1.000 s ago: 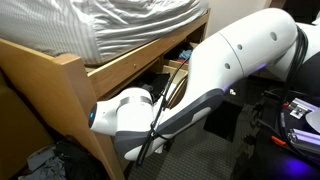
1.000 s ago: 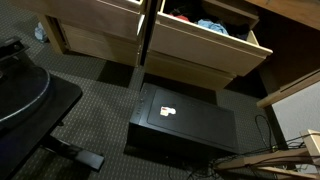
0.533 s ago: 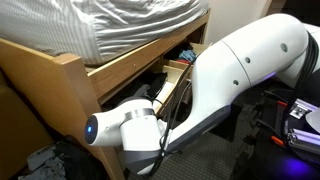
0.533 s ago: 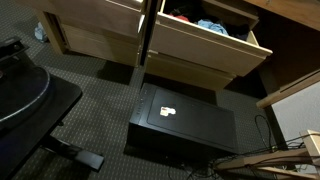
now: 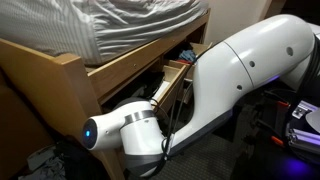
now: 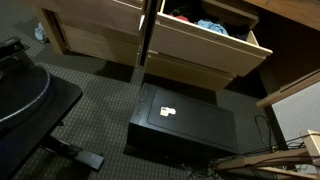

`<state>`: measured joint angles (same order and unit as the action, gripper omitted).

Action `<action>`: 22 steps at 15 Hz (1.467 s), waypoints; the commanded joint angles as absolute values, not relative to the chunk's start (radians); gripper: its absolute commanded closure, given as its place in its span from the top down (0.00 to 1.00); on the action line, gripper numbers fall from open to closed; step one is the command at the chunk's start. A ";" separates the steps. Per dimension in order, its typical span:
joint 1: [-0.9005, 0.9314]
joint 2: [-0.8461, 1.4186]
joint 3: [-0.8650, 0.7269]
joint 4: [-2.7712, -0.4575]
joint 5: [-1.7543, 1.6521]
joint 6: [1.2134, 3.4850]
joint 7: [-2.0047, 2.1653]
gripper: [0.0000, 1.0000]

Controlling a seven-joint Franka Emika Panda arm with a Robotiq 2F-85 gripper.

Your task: Open the top right drawer and close the top left drawer.

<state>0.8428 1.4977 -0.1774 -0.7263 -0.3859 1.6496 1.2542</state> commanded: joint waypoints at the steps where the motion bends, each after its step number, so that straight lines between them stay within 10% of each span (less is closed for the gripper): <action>1: 0.794 1.498 -0.177 -0.708 -0.358 1.653 1.400 1.00; 22: 0.891 1.336 -0.276 -0.876 -0.393 1.643 2.022 1.00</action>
